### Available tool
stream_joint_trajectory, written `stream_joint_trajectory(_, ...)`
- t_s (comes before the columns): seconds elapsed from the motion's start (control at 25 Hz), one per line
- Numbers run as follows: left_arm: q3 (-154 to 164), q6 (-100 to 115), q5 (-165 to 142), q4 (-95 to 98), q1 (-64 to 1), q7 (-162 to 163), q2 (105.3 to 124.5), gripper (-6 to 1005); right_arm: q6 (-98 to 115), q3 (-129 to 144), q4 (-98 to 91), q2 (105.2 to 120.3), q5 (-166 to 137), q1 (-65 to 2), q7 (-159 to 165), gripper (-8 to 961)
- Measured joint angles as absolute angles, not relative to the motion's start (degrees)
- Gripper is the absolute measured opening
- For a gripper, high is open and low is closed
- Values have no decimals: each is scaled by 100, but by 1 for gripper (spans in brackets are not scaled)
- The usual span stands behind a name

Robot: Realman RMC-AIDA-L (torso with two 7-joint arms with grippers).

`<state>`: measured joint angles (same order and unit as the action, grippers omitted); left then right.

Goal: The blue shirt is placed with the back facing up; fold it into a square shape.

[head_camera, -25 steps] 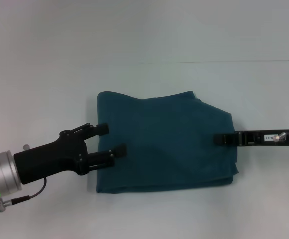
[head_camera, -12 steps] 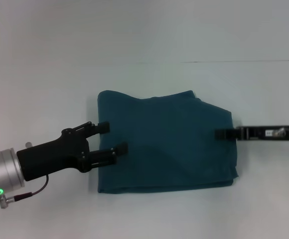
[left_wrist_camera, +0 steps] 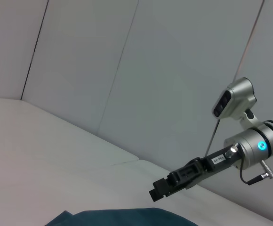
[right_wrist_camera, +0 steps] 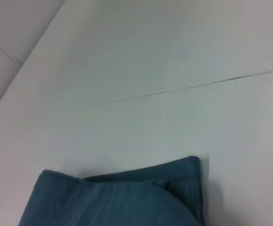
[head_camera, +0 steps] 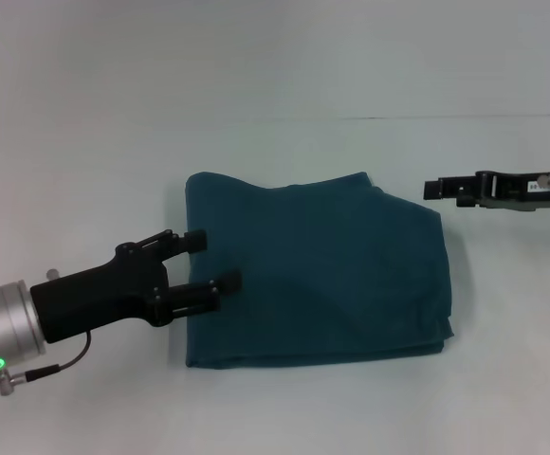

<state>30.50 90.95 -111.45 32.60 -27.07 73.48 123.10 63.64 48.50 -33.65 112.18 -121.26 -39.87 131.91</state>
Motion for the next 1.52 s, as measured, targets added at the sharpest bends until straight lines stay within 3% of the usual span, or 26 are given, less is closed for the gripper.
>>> stream_joint_trajectory(0.12, 3044, 9065, -11141, 3274, -2721, 7347, 12317, 885, 6262, 4876, -3210, 11214, -12140, -4083, 13270, 745)
stream_joint_trajectory(1.12, 3076, 8707, -11146, 3278, -2848, 7328, 12313, 886, 6555, 4746, -2593, 11234, -12148, -4363, 13469, 742)
stream_joint_trajectory(1.28, 3075, 8660, -11144, 3278, -2848, 7328, 12321, 885, 6268, 4746, -2592, 11343, -12146, -4420, 13442, 742)
stream_joint_trajectory(1.52, 3076, 8600, -11146, 3257, -2848, 7321, 12323, 884, 5584, 4740, -2607, 11632, -12013, -4473, 13111, 741)
